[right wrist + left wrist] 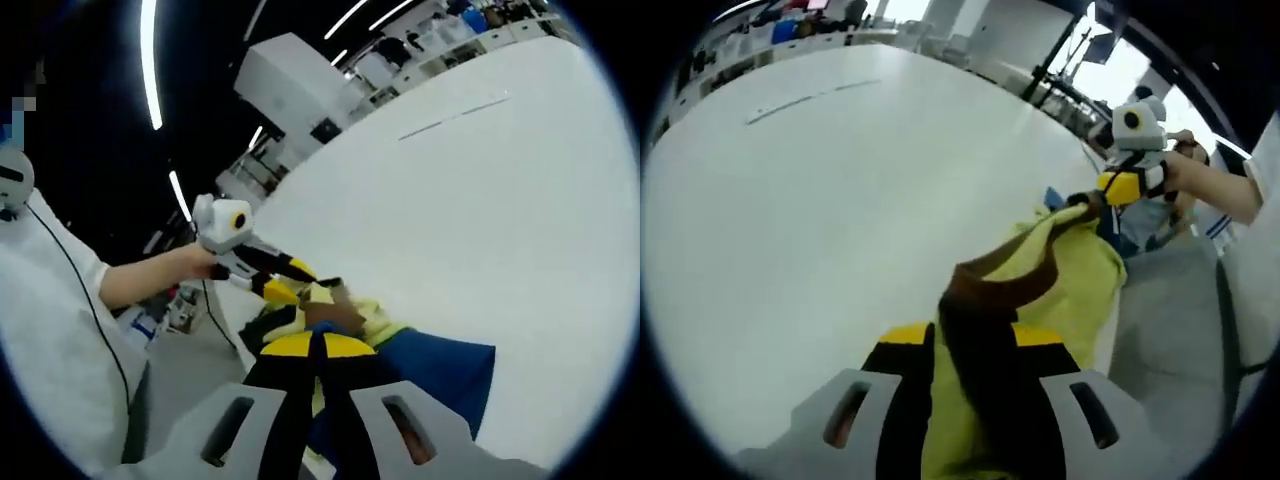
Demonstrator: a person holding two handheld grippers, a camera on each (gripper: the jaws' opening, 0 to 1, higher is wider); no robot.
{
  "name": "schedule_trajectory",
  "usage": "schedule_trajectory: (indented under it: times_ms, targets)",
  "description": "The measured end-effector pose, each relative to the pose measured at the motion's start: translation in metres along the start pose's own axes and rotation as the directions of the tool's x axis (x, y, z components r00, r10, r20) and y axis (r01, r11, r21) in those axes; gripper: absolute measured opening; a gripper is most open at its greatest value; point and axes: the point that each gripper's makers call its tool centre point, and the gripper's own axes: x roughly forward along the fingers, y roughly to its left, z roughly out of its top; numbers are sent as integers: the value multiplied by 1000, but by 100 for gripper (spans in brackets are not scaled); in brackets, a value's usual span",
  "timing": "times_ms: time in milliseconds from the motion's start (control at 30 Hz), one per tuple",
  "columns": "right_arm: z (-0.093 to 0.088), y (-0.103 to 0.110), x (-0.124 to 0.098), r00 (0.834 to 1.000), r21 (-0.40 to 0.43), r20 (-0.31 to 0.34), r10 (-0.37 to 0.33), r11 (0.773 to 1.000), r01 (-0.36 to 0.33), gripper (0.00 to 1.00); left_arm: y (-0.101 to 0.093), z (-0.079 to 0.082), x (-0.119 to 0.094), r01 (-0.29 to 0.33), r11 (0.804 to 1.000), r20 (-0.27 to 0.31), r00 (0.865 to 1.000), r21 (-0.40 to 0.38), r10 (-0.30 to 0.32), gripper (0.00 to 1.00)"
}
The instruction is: Fold the garment on the visible template until the final outline fits inside the template.
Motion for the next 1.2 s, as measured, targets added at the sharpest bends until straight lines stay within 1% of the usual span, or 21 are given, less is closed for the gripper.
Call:
schedule_trajectory:
  times_ms: [200, 267, 300, 333, 400, 500, 600, 767, 967, 1067, 1133, 1200]
  targets:
    - [0, 3, -1, 1000, -3, 2, 5, 1000, -5, 2, 3, -1, 4, -15, 1000, -25, 1000, 16, 16, 19]
    - [0, 4, -1, 1000, -6, 1, 6, 1000, -6, 2, 4, -1, 4, -24, 999, -30, 999, 24, 25, 14]
    - [0, 4, -2, 1000, -5, 0, 5, 1000, -5, 2, 5, -1, 4, -35, 999, -35, 999, 31, 36, 9]
    - [-1, 3, -2, 1000, -4, 0, 4, 1000, -4, 2, 7, -2, 3, -44, 998, -40, 998, 41, 45, 6]
    - [-1, 3, -3, 1000, -3, 1, 2, 1000, -2, 2, 7, -2, 3, -45, 998, -39, 998, 40, 46, 4]
    - [-1, 3, -5, 1000, -3, 1, 1, 1000, -1, 2, 7, -2, 2, -50, 998, -38, 998, 36, 51, 0]
    - [-1, 3, -5, 1000, -6, 2, -1, 1000, 1, 2, 7, -2, 0, -57, 998, -32, 998, 23, 58, 0]
    - [-2, 4, -6, 1000, -10, -2, -3, 1000, 3, 2, 4, 0, -7, -70, 997, -18, 997, 24, 70, 0]
    - [-7, 3, -9, 1000, -28, -18, -21, 999, 21, 2, -4, 0, -27, -93, 995, 15, 996, 28, 92, 0]
    - [-14, 4, -9, 999, -48, -38, -31, 998, 30, 2, -8, 0, -35, -102, 995, 37, 994, 20, 101, 0]
    - [-21, 4, -9, 996, -72, -69, -47, 996, 42, 2, -12, -2, -41, -108, 994, 50, 993, 10, 108, 0]
    - [-26, 9, -8, 995, -92, -89, -45, 995, 37, 2, -17, -5, -45, -110, 994, 60, 992, 3, 110, 0]
